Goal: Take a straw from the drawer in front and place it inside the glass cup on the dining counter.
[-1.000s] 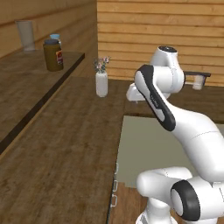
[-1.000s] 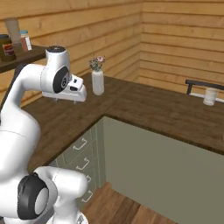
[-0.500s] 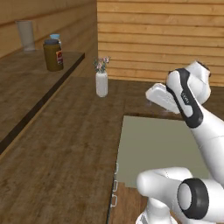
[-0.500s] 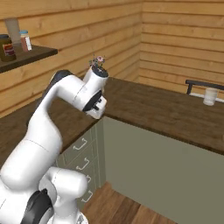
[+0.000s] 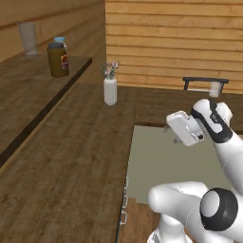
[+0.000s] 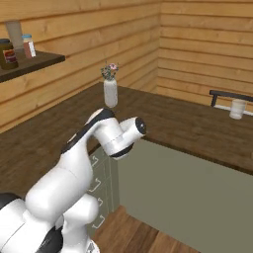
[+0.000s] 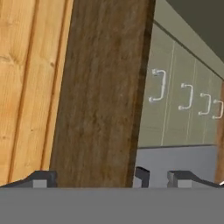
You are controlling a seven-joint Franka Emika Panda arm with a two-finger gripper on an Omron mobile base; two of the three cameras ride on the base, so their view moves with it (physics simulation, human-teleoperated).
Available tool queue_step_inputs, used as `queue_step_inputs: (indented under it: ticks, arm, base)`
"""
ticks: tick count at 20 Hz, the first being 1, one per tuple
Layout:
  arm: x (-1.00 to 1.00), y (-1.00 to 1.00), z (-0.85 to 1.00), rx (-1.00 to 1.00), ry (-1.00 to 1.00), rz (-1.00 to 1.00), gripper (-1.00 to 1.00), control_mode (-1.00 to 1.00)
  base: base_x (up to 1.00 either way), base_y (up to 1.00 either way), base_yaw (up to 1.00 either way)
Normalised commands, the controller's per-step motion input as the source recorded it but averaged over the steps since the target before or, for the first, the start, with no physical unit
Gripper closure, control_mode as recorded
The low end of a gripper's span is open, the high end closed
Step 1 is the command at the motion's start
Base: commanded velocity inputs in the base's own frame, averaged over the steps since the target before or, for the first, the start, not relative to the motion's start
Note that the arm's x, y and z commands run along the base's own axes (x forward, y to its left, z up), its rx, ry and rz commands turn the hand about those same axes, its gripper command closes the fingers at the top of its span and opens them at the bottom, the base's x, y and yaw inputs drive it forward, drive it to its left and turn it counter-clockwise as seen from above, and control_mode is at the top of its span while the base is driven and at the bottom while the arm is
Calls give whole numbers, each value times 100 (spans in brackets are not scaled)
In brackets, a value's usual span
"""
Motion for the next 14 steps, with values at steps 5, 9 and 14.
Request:
queue_step_inputs:
  ticks: [5,9,14]
  arm:
    - [35,0,-87,21,0,0,-100,-100]
    - [31,9,-77,14,0,0,-100,-100]
    - [21,19,-69,14,0,0,-100,-100]
  base:
    - [0,0,0]
    - [0,0,0]
    - [0,0,0]
